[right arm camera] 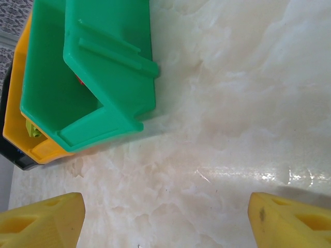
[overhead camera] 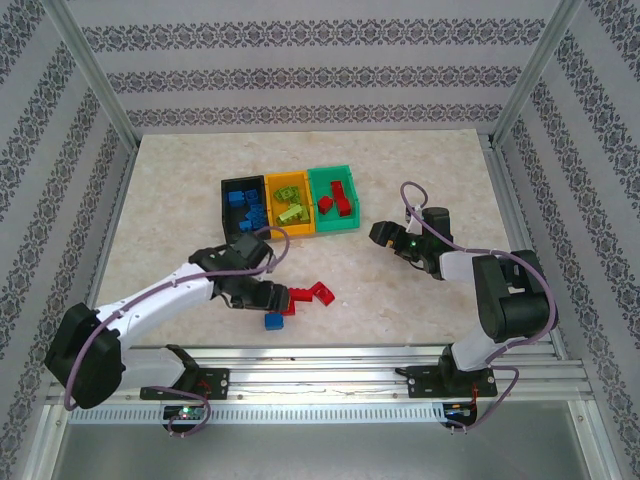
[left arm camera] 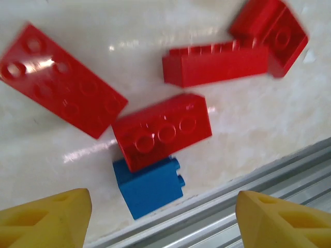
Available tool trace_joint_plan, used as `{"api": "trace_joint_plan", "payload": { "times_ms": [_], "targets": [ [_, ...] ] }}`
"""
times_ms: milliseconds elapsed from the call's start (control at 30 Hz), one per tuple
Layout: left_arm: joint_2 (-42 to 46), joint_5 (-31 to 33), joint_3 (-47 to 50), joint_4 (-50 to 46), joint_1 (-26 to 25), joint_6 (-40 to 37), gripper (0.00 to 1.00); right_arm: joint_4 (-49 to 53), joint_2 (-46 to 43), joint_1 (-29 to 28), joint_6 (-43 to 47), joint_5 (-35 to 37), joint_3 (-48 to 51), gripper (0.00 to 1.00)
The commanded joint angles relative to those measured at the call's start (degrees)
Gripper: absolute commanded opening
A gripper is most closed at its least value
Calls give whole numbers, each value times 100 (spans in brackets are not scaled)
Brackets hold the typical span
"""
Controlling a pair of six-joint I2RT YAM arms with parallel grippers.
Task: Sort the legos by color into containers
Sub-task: Pick up the lego from the middle-left of the table.
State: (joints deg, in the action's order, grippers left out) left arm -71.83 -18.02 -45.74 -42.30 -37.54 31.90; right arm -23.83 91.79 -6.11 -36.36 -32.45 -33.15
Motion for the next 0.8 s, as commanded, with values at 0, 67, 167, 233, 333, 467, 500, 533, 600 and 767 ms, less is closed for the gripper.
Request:
{"api": "trace_joint_plan", "payload": {
  "times_ms": [0, 67, 167, 233, 333, 467, 500, 533, 600, 767],
  "targets": [
    [66, 715, 190, -202, -527, 579, 73, -183, 1, 40, -73, -97, -56, 82],
    [83, 892, 359, 139, -799, 873, 73, -174, -2, 50, -77, -87, -52, 83],
    [21, 1044, 640, 703, -1053, 1269, 73, -190, 45, 50, -90, -118, -69, 83],
    [-140, 1064, 723, 893, -1127, 1445, 73, -205, 66, 46, -99, -130, -69, 83],
    [-407, 1079, 700, 998, -1210, 1470, 70, -208, 55, 44, -99, -125, -69, 83],
    [-658, 1019, 698, 1250, -1221, 1427, 65, -204, 58, 48, -91, -130, -77, 84],
    [-704, 1010, 674, 1277, -1220, 1401, 61, -203, 61, 46, -91, -126, -71, 84],
    [-729, 1006, 640, 1273, -1221, 1378, 57, -199, 51, 44, -91, -129, -69, 84],
    [-759, 1015, 562, 1245, -1235, 1337, 47, -197, 41, 48, -91, -123, -69, 84],
    [-537, 1229, 384, 1093, -1282, 1215, 40, -197, 54, 49, -91, -128, -69, 84]
  ]
}}
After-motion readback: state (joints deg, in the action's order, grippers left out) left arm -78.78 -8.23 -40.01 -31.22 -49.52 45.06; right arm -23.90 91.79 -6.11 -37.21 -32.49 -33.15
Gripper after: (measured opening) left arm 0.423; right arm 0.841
